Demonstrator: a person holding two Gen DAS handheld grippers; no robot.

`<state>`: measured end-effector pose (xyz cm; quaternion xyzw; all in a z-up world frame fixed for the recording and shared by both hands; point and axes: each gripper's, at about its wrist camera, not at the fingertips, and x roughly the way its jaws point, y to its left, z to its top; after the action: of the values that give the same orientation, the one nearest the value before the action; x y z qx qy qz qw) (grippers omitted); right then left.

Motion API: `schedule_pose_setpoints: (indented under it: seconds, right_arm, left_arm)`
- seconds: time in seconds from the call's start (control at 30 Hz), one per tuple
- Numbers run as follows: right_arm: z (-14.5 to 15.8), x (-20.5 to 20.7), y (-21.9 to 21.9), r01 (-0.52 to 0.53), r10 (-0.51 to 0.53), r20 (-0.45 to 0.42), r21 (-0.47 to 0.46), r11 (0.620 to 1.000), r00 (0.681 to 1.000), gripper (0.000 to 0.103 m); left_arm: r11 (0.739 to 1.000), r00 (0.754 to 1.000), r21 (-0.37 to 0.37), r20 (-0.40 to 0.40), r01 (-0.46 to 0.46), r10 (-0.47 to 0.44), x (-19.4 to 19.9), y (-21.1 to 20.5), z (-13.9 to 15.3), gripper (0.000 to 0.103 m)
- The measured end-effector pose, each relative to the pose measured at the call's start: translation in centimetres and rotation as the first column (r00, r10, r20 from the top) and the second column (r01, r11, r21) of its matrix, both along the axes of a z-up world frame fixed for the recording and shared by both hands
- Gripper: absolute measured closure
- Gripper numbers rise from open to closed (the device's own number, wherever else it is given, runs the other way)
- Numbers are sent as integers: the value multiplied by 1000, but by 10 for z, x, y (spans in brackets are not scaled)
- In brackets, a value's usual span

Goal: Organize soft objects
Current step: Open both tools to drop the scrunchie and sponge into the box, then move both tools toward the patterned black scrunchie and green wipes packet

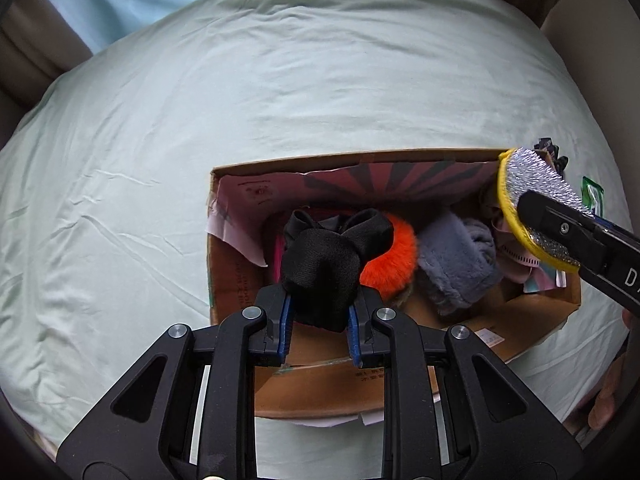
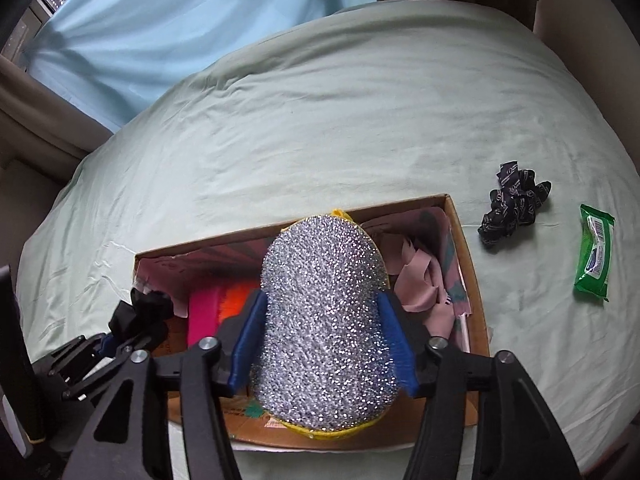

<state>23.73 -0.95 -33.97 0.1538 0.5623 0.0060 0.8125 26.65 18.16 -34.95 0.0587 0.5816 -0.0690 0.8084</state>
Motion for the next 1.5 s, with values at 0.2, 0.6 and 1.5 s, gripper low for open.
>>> schedule_pose_setpoints:
  seconds: [0.2,0.6,1.5]
  right_arm:
    - [-1,1,-3,10,-10,24,25,1000,1000,1]
    - [19,-22,-14,11,-12,83,9,1000,997,1]
    - [173,-132,-28,-5,65,300,-197,980,952,1]
  left_arm:
    - [999,997,-8,58,52,-51,-11,-7,14,0]
    - [999,998,-18,63,27,-26,-42,6,30,0]
    - [996,961,-84,269,-37,59,-142,21,178,0]
